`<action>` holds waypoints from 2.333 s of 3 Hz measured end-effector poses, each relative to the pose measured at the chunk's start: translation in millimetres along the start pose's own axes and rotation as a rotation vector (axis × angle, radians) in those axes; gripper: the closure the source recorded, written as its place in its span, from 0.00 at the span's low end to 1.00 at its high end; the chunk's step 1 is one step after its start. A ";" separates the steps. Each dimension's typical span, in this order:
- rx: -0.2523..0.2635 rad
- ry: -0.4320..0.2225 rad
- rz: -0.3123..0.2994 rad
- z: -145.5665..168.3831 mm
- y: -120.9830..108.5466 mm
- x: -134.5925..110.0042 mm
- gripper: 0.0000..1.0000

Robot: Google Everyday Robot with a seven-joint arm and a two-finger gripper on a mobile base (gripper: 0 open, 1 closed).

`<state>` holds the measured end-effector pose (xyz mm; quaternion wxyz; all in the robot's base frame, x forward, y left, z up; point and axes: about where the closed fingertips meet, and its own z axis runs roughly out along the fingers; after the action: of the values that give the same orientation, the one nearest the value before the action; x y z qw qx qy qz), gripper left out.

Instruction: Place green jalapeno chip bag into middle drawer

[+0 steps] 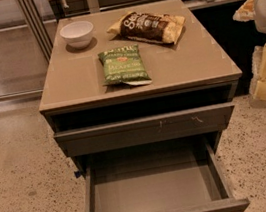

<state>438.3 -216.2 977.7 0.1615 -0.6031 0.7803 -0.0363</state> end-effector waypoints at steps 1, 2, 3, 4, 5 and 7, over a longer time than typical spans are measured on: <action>0.000 0.000 0.000 0.0 0.0 0.0 0.00; 0.017 -0.019 0.003 -1.9 -4.5 -3.3 0.00; 0.072 -0.097 0.018 0.8 -29.0 -22.7 0.00; 0.126 -0.183 0.021 9.1 -62.2 -55.2 0.00; 0.150 -0.278 0.011 25.9 -94.9 -99.6 0.00; 0.144 -0.349 -0.014 52.9 -118.3 -143.3 0.00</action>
Offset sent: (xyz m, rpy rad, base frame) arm 0.0102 0.0024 0.0028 0.0339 -0.0268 -0.0023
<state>595.5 -104.3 987.4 0.3369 -0.5926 0.7316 0.0122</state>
